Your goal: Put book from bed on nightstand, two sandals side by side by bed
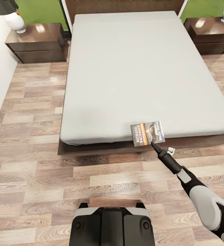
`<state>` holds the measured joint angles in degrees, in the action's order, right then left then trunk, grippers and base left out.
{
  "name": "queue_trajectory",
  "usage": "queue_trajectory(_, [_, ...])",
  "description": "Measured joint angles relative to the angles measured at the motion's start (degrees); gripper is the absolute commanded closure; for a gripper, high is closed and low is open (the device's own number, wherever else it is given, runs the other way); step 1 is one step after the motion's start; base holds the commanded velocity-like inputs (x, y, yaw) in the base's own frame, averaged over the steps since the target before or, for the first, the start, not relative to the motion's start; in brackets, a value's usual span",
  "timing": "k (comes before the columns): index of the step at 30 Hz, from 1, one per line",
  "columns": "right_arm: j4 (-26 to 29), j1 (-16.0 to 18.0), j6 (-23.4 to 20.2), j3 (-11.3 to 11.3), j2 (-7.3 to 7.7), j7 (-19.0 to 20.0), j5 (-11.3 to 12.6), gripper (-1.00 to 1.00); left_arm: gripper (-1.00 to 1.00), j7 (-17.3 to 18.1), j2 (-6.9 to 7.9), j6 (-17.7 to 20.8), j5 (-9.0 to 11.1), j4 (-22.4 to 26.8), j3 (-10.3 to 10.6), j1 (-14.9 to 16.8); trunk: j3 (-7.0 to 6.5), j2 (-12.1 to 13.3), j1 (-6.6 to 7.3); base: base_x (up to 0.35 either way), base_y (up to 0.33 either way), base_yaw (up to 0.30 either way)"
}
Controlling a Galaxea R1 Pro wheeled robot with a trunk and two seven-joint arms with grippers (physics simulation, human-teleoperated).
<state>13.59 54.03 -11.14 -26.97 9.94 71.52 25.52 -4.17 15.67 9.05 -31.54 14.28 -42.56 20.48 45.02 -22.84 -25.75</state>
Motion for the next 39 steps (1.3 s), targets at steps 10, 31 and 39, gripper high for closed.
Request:
queue_trajectory(10, [0.00, 0.00, 0.09, 0.05, -0.68, 0.00, 0.00, 1.00, -1.00, 0.00, -1.19, -1.05, -0.02, -0.08, 0.00, -0.02, -0.85, 0.00, 0.00, 0.000, 0.000, -0.062])
queue_trajectory(31, [0.00, 0.00, 0.21, 0.05, -1.21, -2.79, 0.00, 1.00, -1.00, -0.29, -3.33, -5.48, 0.42, -5.44, -0.04, -1.06, -2.73, 0.00, 0.00, 0.000, 0.000, -0.064])
queue_trajectory(39, [0.02, 0.00, 0.21, 0.03, -1.53, -2.97, -0.04, 1.00, -1.00, -0.47, -3.28, -5.62, 0.64, -5.71, -0.19, -1.94, -3.45, 0.00, 0.00, 0.000, 0.000, -0.065])
